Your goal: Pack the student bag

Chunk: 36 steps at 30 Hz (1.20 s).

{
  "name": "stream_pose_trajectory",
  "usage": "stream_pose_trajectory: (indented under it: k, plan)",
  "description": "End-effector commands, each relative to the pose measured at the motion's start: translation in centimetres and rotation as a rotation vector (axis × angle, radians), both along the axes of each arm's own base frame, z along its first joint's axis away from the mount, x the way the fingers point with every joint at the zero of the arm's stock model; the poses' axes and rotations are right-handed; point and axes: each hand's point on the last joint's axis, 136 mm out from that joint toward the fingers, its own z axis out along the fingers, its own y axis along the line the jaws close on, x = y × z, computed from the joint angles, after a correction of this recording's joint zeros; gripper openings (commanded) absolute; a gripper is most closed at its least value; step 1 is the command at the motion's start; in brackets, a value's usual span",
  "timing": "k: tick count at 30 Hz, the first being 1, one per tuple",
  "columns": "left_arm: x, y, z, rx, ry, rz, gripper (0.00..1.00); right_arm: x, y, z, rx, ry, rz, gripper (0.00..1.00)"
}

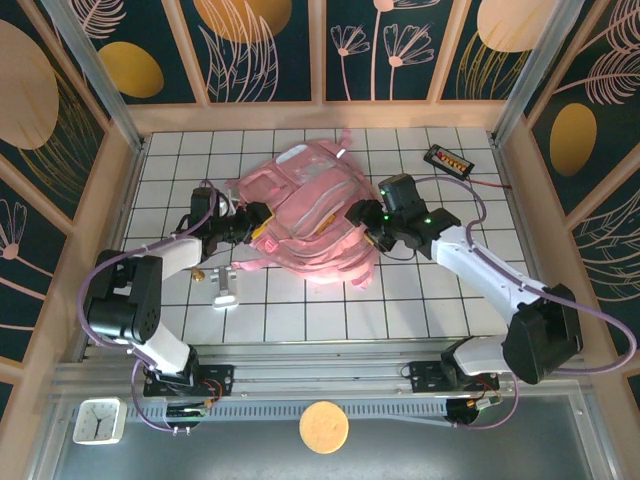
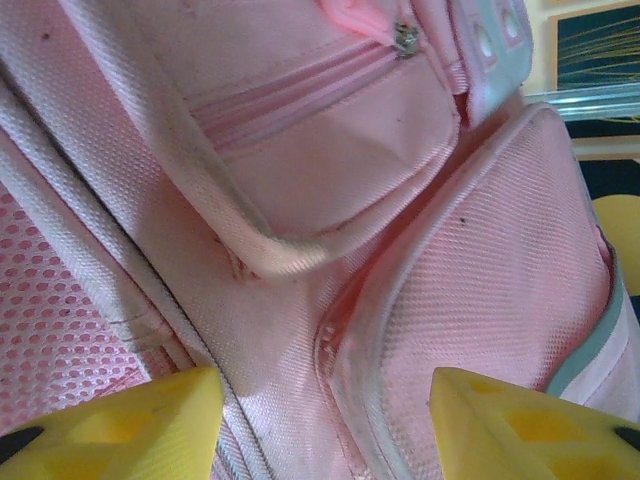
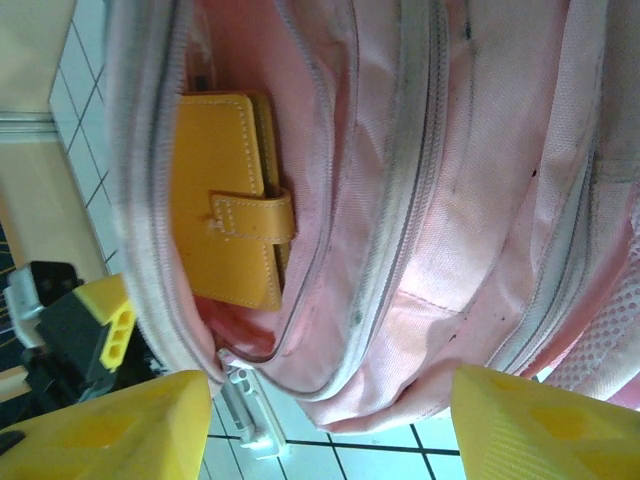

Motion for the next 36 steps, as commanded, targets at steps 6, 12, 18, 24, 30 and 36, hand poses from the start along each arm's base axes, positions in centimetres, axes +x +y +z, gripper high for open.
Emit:
stream_pose_trajectory:
  k: [6,12,18,24,30,36]
  plan:
    - [0.0,1.2,-0.4,0.026,0.029,0.002,0.57,-1.4,-2.1,1.5,-0.059,-0.013,-0.058,0.65]
    - [-0.9,2.6,-1.3,0.063,0.054,0.031,0.59,-1.3,-1.9,0.7,-0.06,0.003,-0.047,0.65]
    - [1.6,2.3,-1.8,0.051,0.045,0.038,0.58,-0.4,-1.1,1.1,-0.081,-0.003,-0.01,0.65]
    - [3.4,2.0,-2.9,0.048,0.064,0.035,0.55,0.0,-0.9,2.1,-0.089,-0.023,-0.005,0.65]
    - [3.8,1.1,-2.8,-0.027,0.069,0.048,0.42,-0.5,-0.2,1.8,-0.104,-0.02,0.008,0.65]
    - [2.7,-1.3,-1.2,-0.119,0.062,0.037,0.13,-1.4,3.9,0.4,-0.143,-0.001,0.108,0.65]
